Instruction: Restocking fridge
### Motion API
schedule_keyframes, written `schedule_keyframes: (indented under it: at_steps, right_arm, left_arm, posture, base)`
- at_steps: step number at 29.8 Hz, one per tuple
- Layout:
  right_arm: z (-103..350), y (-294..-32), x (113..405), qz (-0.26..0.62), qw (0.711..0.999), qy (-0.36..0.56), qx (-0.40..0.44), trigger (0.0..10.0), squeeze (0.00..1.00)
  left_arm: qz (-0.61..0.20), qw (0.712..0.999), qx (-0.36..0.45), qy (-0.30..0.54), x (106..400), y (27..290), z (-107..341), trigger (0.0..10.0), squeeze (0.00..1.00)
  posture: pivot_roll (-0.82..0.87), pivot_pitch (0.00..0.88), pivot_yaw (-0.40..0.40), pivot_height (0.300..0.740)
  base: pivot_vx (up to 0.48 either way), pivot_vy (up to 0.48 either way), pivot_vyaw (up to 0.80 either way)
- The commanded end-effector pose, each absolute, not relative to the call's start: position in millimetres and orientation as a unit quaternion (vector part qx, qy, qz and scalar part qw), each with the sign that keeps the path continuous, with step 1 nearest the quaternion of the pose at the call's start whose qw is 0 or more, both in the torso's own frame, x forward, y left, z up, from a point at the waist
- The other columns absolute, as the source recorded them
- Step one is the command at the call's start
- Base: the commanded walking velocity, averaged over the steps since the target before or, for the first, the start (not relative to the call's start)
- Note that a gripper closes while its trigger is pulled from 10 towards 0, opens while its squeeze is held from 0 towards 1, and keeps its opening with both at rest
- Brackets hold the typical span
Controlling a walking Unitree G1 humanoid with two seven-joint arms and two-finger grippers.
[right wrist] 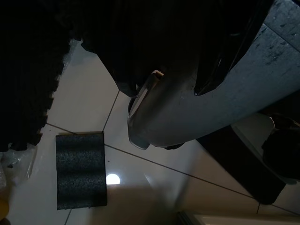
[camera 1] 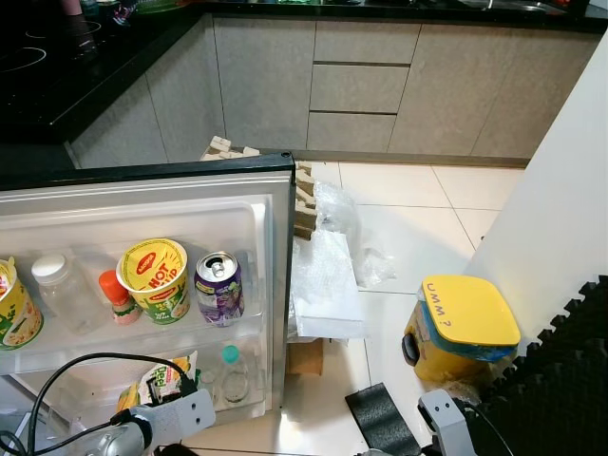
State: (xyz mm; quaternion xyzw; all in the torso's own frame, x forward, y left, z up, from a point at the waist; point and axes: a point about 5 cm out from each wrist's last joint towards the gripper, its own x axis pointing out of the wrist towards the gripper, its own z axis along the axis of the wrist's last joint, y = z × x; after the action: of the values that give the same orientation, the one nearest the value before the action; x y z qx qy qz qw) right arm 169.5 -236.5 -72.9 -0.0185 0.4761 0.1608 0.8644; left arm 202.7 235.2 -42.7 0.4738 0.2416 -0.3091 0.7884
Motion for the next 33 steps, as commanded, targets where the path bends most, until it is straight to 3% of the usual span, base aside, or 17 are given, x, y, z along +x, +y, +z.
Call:
schedule_keyframes:
  at_steps: [1, 9, 15, 16, 17, 33]
  right_arm:
    - [-73, -236, 170, 0.158, 0.867, 0.472, -0.015, 10.0, 0.0]
    - [-73, -235, 171, 0.159, 0.868, 0.471, -0.014, 10.0, 0.0]
    - [-72, -235, 171, 0.16, 0.868, 0.47, -0.015, 10.0, 0.0]
    - [-72, -235, 172, 0.16, 0.868, 0.47, -0.015, 10.0, 0.0]
    - [-72, -235, 171, 0.16, 0.868, 0.47, -0.015, 10.0, 0.0]
    - [-72, -235, 171, 0.162, 0.868, 0.47, -0.014, 10.0, 0.0]
  left_arm:
    - [-0.305, 0.789, 0.476, 0.241, 204, 233, -44, 0.0, 0.0]
    - [-0.216, 0.818, 0.469, 0.253, 207, 250, -39, 0.0, 0.0]
    - [-0.196, 0.825, 0.463, 0.259, 205, 254, -40, 0.0, 0.0]
    - [-0.2, 0.829, 0.455, 0.258, 204, 252, -41, 6.8, 1.0]
    - [-0.204, 0.83, 0.452, 0.256, 203, 250, -42, 10.0, 1.0]
    - [-0.212, 0.838, 0.436, 0.252, 203, 243, -43, 10.0, 1.0]
  posture:
    - [-0.07, 0.018, -0.021, 0.65]
    - [-0.07, 0.018, -0.025, 0.65]
    - [-0.07, 0.018, -0.025, 0.65]
    - [-0.07, 0.02, -0.025, 0.65]
    - [-0.07, 0.02, -0.025, 0.65]
    - [-0.07, 0.03, -0.019, 0.65]
  base:
    - [0.0, 0.0, 0.0]
    - [0.0, 0.0, 0.0]
    - [0.0, 0.0, 0.0]
    - [0.0, 0.0, 0.0]
    - [0.0, 0.0, 0.0]
    - [0.0, 0.0, 0.0]
